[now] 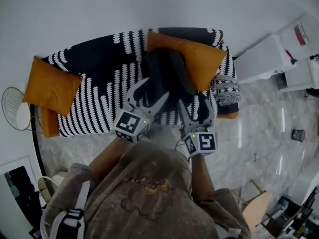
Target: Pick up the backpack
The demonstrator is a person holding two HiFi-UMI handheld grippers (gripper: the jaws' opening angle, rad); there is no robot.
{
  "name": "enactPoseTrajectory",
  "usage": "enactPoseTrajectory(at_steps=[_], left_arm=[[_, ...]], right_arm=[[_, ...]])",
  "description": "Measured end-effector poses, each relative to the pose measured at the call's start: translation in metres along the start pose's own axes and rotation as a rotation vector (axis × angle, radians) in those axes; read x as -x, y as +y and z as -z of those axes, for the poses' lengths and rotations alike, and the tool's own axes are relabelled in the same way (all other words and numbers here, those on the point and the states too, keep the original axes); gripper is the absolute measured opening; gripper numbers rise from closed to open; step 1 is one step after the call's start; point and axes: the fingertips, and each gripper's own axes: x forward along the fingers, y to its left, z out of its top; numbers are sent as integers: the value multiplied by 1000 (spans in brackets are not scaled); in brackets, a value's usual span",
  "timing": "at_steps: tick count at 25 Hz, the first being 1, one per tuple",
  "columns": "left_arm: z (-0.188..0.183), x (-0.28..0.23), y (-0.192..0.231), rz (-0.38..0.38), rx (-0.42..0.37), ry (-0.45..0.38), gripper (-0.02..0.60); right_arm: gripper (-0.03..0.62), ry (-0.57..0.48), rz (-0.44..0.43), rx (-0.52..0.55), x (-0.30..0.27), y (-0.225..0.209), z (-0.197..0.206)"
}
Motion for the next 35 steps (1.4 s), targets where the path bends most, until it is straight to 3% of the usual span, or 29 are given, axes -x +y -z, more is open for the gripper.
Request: enactPoseTrajectory(at_steps=[2,3,13,28,35], left_arm=[[-1,-12,3,-14,7,-12,427],[2,-18,5,-21,6,-5,440],[68,-72,53,-114,61,140,445],[283,-134,126,-282,156,323,443],[329,-143,139,-324,172,364,440]], right_arm=[[336,15,-33,8,-12,-7,4],[336,26,-47,9,-18,-11,7],[337,157,-115,-32,-88,-63,61],[359,356,-168,-5,-175,-155,245],[374,418,-205,33,-194,-165,296]])
